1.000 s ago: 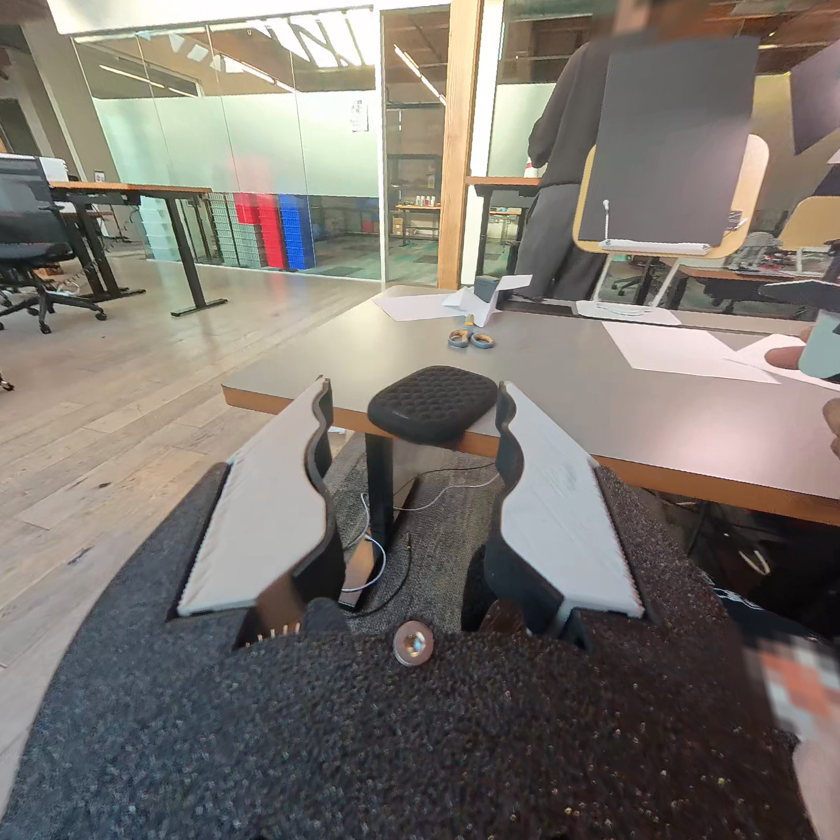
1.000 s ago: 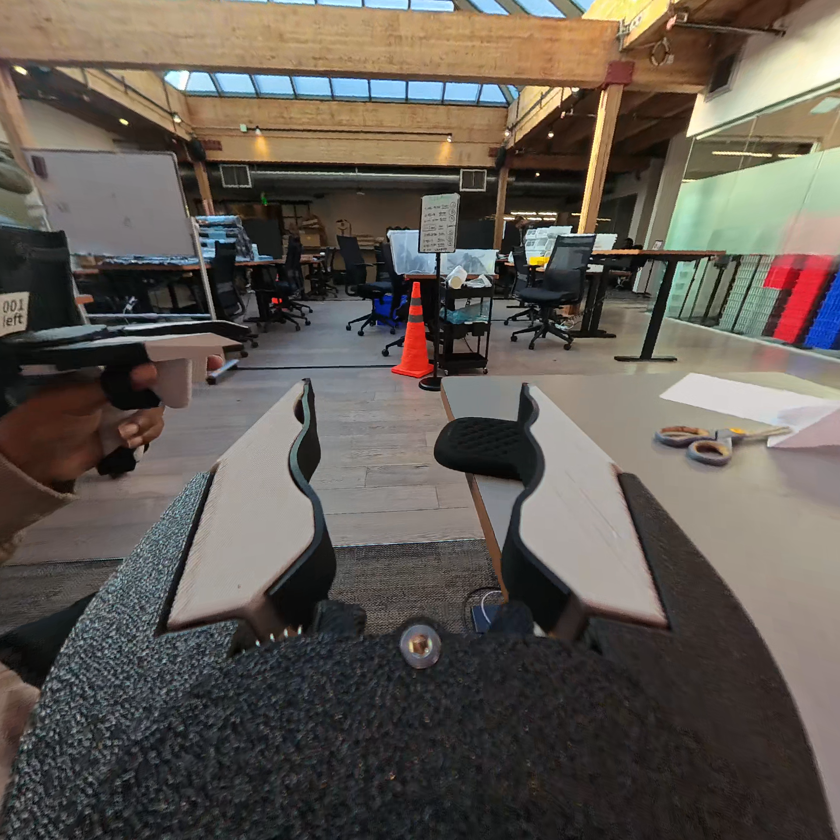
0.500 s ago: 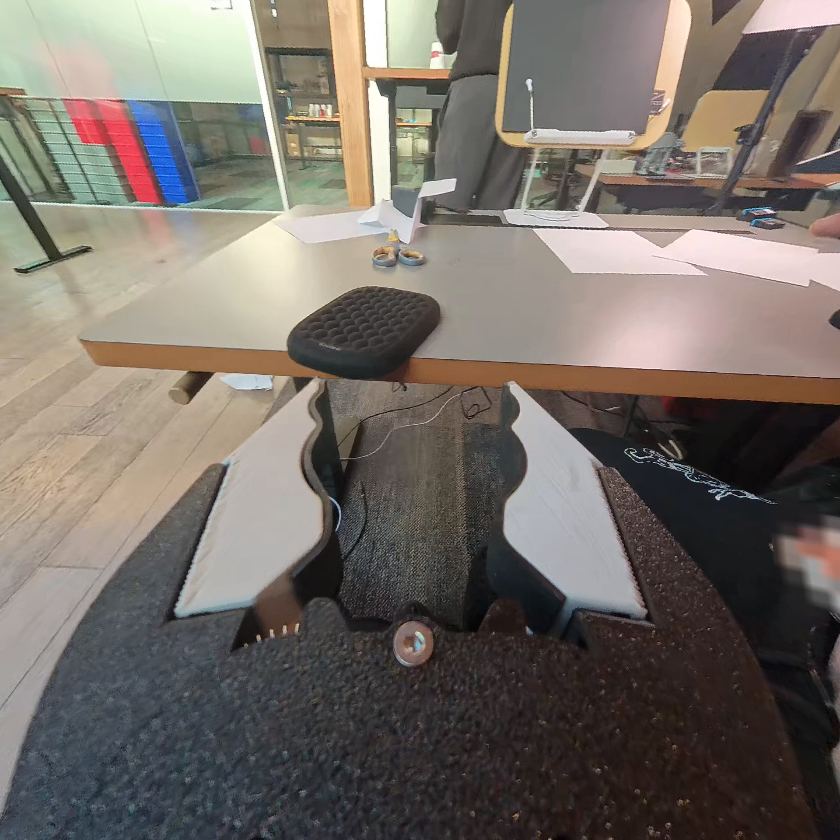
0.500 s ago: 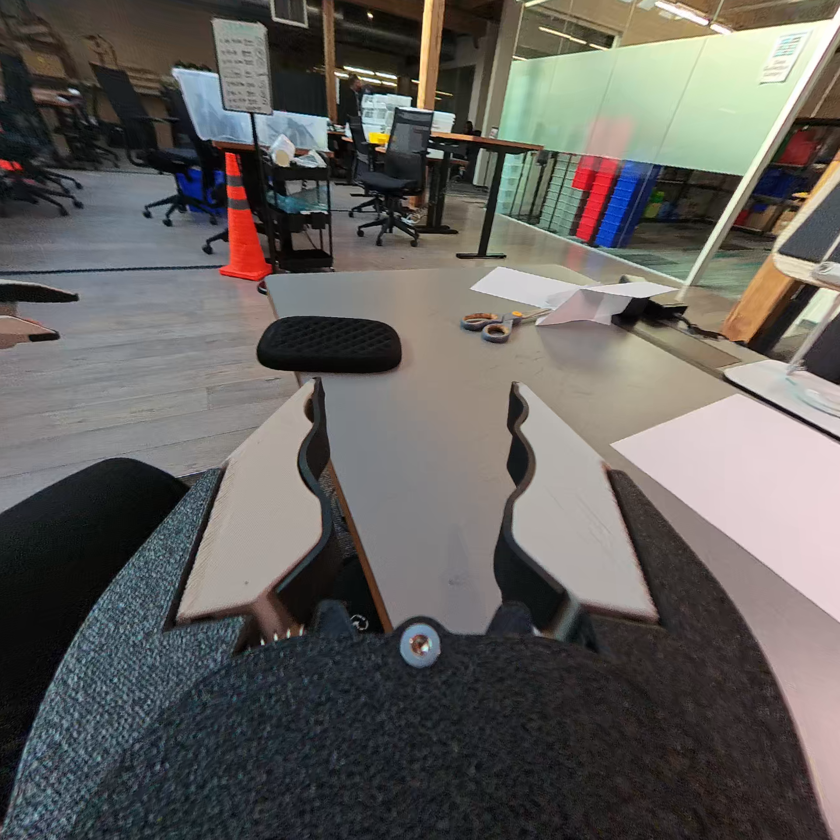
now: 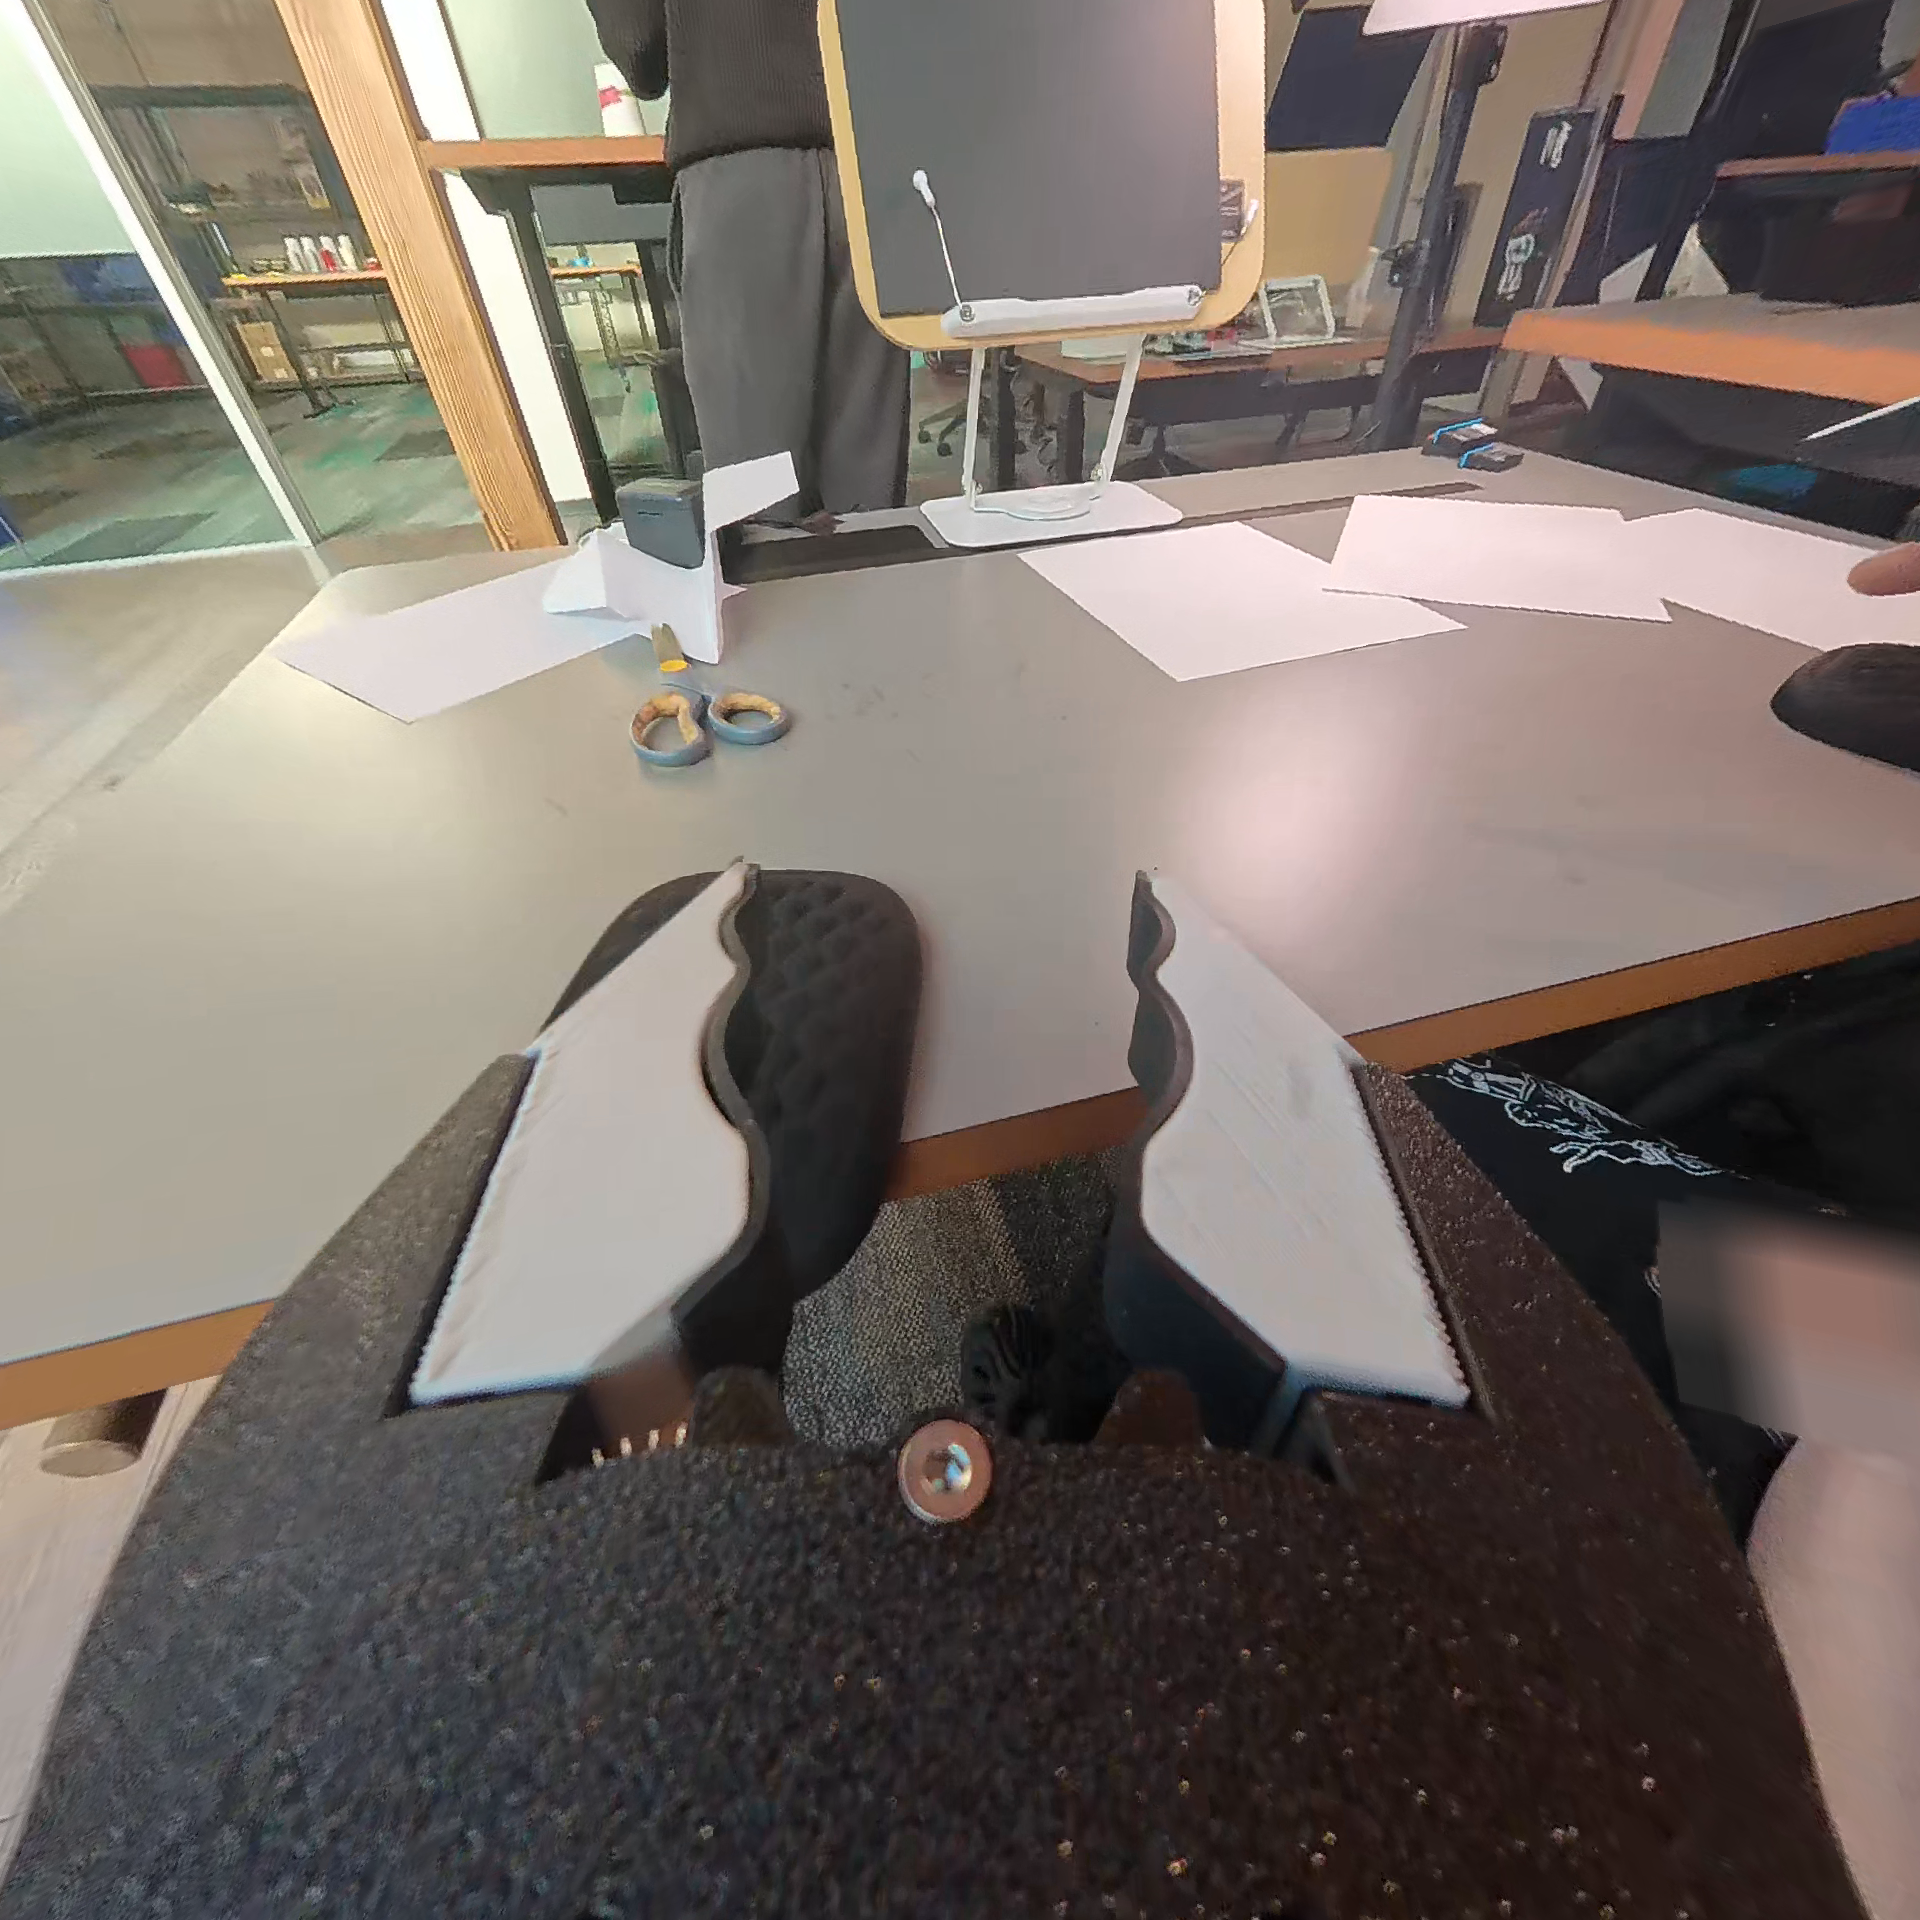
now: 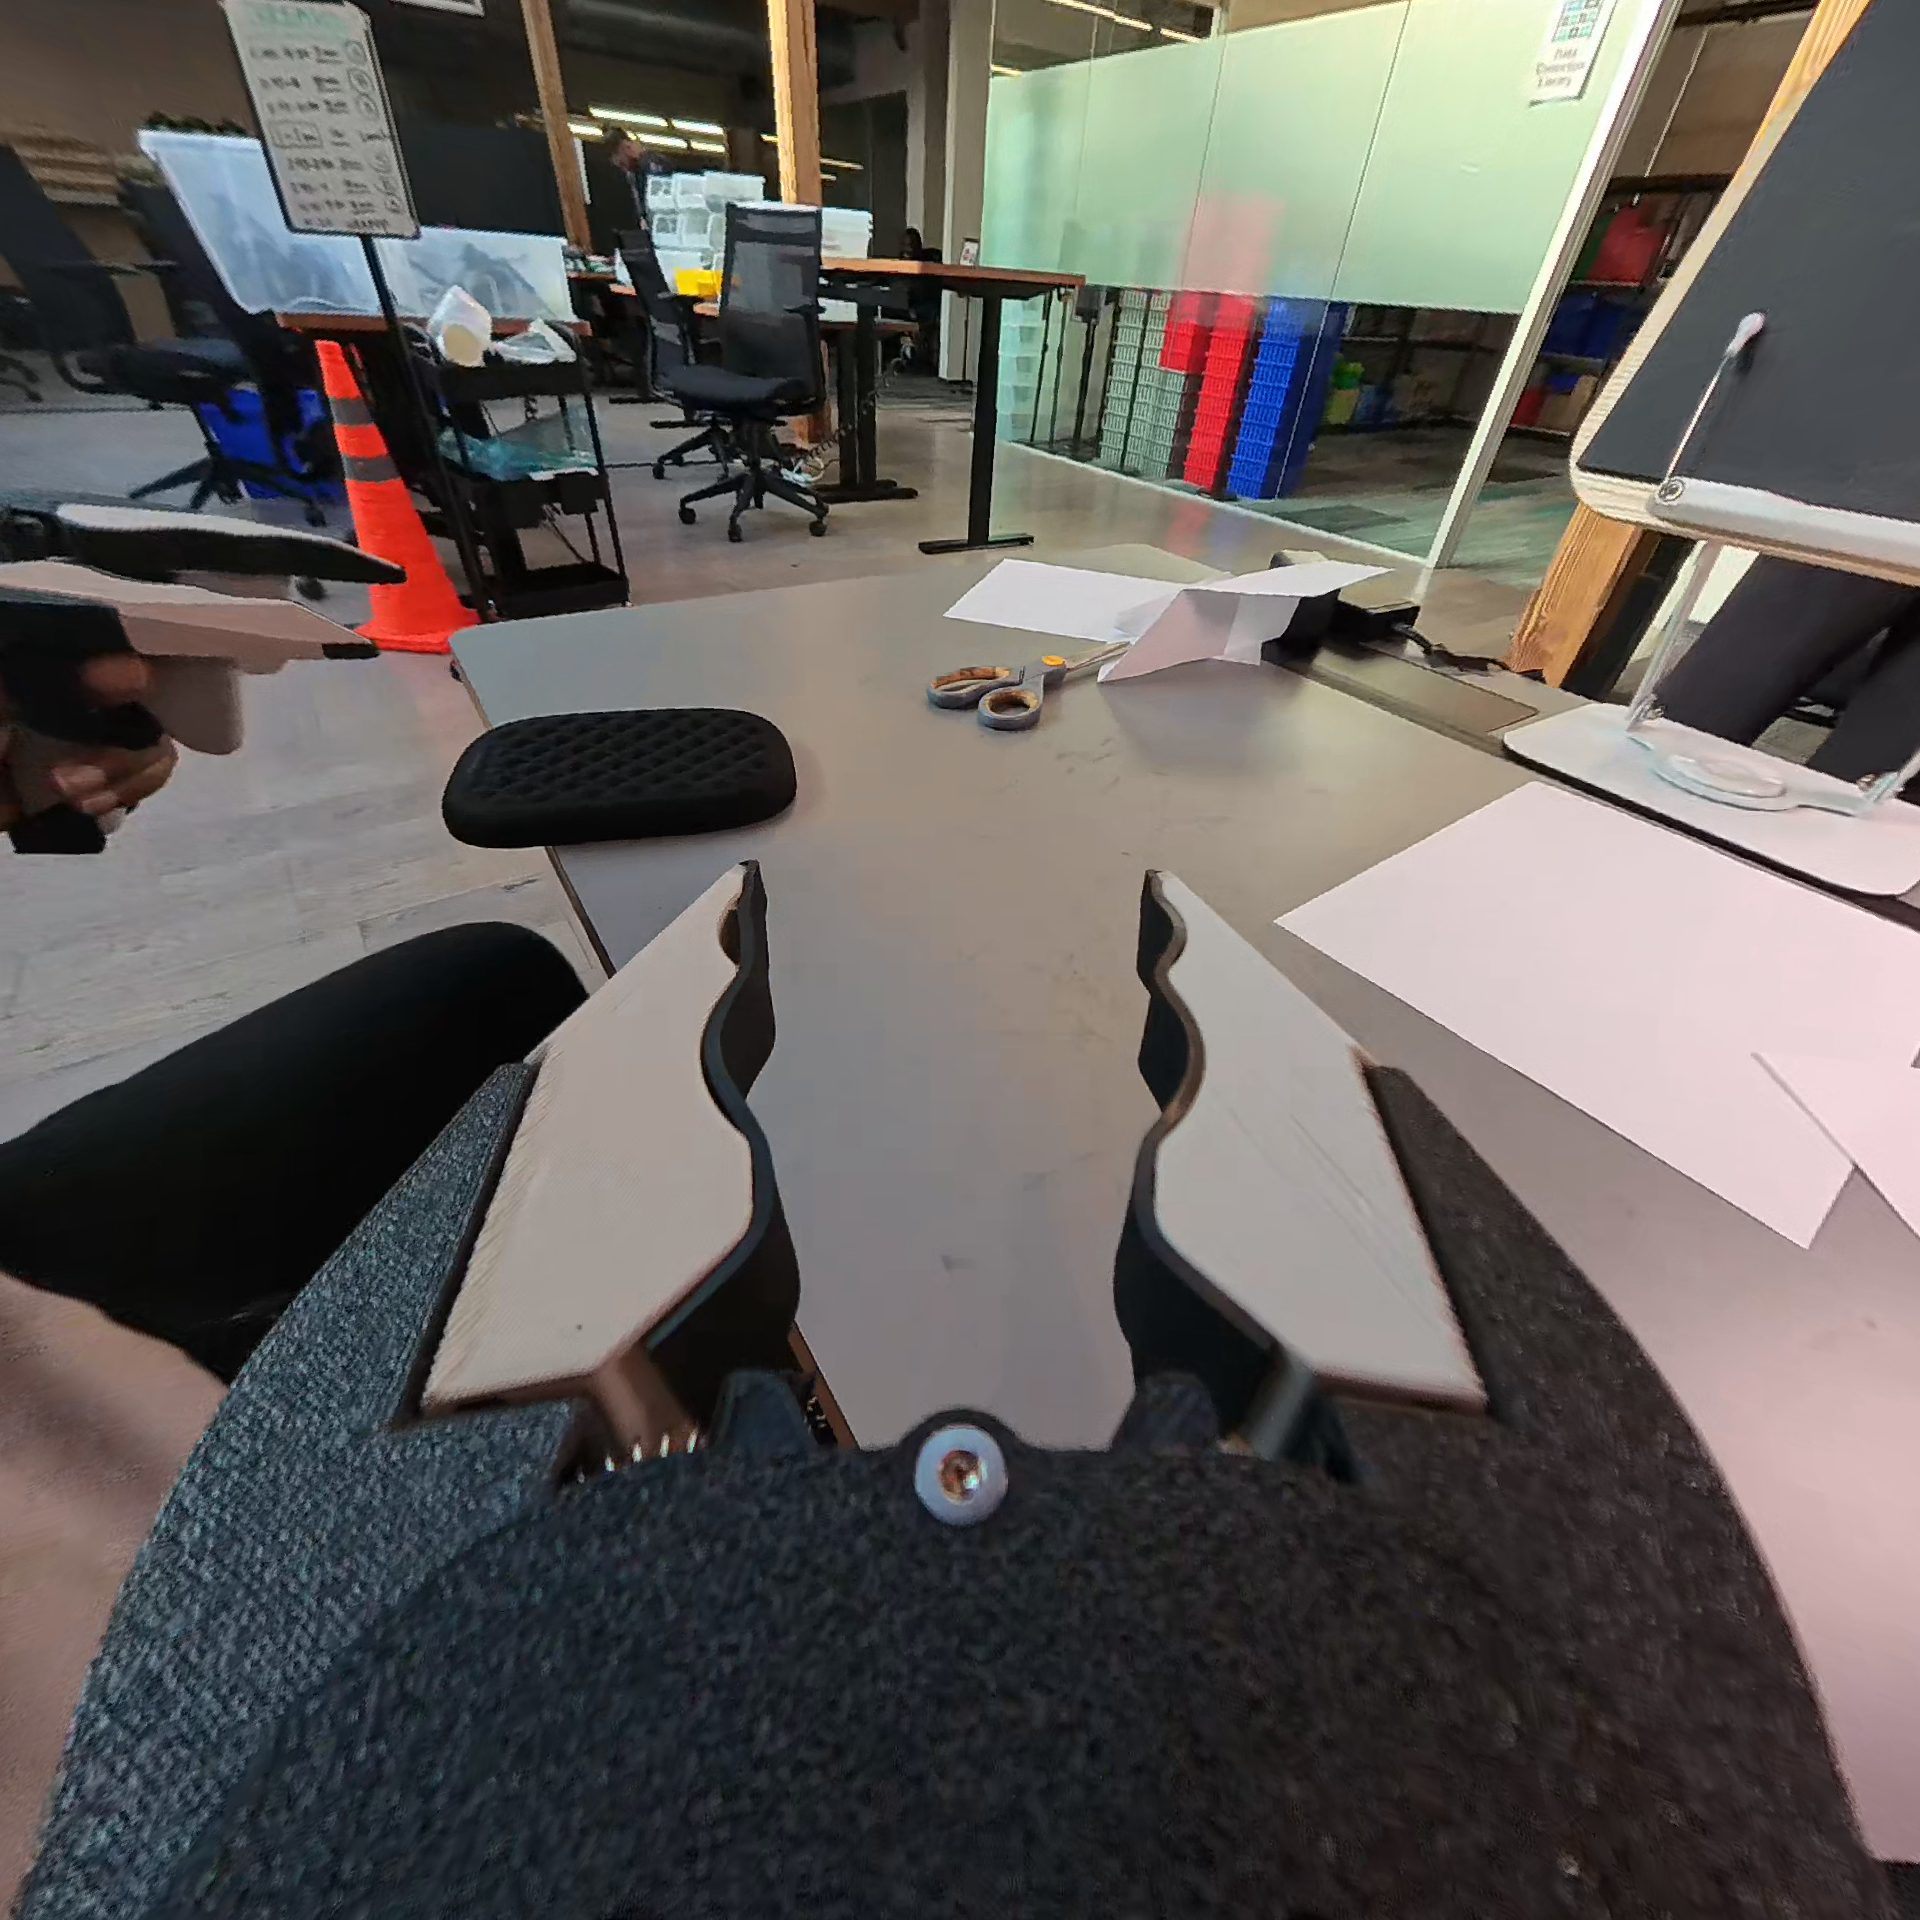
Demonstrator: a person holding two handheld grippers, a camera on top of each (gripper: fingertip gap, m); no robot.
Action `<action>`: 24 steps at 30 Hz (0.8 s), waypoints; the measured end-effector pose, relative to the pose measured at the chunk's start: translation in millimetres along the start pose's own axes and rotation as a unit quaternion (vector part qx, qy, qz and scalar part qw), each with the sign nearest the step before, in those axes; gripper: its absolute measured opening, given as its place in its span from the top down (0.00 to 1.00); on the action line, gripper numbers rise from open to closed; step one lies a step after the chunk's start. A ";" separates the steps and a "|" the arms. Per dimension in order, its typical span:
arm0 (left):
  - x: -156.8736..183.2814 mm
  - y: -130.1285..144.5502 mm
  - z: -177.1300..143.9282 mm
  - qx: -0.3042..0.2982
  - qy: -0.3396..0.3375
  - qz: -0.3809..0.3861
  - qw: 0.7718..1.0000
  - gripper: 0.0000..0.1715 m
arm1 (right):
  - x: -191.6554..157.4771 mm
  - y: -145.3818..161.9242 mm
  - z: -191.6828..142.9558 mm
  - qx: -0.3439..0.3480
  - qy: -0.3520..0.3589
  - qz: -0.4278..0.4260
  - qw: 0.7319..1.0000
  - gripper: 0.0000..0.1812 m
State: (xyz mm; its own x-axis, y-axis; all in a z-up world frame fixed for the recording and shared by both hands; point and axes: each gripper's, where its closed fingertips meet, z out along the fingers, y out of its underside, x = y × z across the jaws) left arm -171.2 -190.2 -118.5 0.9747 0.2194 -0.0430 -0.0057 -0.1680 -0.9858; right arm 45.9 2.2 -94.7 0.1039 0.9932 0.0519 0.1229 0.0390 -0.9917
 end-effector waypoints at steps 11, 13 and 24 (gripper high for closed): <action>-23.9 20.5 54.4 -0.030 0.040 0.013 0.999 0.60 | 44.0 15.4 2.6 -0.074 0.087 -0.011 0.993 0.58; -38.5 26.9 67.8 -0.032 0.052 0.015 0.998 0.61 | 51.3 16.1 20.2 -0.096 0.099 -0.020 0.990 0.58; -161.8 34.3 88.2 -0.042 0.027 0.007 0.999 0.61 | 116.0 -17.5 269.3 -0.099 0.045 -0.056 0.993 0.47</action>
State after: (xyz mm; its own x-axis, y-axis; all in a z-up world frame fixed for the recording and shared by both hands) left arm -348.8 -146.7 -159.7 0.9852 0.1650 -0.0465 -0.0037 -0.2506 -0.9681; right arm -210.0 146.3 -103.1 0.1661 0.9697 0.1791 0.3289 0.1167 -0.9371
